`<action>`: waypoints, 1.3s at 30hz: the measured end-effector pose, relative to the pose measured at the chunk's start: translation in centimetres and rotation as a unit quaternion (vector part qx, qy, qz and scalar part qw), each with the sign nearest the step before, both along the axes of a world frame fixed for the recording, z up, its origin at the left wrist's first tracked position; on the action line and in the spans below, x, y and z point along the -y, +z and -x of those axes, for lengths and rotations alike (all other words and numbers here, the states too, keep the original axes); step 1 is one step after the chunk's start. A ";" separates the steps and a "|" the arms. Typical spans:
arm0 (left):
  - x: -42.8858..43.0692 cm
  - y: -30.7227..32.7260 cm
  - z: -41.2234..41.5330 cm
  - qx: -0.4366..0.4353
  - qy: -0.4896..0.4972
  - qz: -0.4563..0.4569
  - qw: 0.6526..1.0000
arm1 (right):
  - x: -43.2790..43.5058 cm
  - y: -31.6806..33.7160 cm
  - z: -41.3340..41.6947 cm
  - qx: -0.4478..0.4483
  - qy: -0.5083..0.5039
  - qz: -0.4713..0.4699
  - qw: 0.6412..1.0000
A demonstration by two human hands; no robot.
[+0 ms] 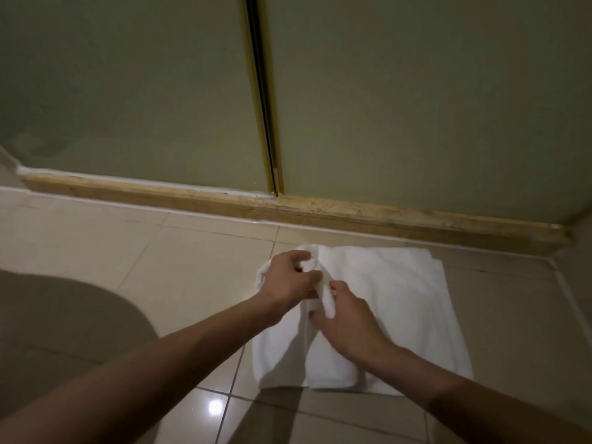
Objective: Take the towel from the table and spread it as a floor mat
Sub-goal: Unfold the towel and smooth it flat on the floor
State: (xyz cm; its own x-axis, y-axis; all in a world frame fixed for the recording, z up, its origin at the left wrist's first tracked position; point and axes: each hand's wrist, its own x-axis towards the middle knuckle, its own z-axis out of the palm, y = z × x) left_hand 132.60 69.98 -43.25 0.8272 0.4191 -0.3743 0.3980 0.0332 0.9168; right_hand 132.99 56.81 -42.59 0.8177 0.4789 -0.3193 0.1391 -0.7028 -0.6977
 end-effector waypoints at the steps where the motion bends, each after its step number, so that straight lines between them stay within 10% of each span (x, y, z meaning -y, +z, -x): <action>1: 0.3 0.4 0.2 0.012 -0.020 0.004 1.000 | 0.3 0.2 -0.6 0.014 -0.019 0.018 1.000; 4: 0.4 0.7 1.3 0.039 -0.105 -0.169 0.979 | 1.5 0.7 -2.9 0.051 -0.042 0.055 0.996; 9: -1.7 -1.1 2.7 -0.020 -0.151 -0.537 0.830 | 3.1 3.1 -6.4 0.114 -0.024 0.028 0.993; 19: -2.3 -3.3 2.0 -0.135 -0.202 -0.429 0.870 | 5.9 5.7 -9.2 0.351 0.085 0.076 0.929; 27: -3.5 -2.4 1.0 -0.030 -0.073 -0.405 0.911 | 7.9 5.8 -10.9 0.332 0.223 0.208 0.893; 39: -5.2 7.3 -2.5 0.157 0.063 -0.565 0.807 | 8.4 9.8 -12.6 0.554 0.060 0.162 0.814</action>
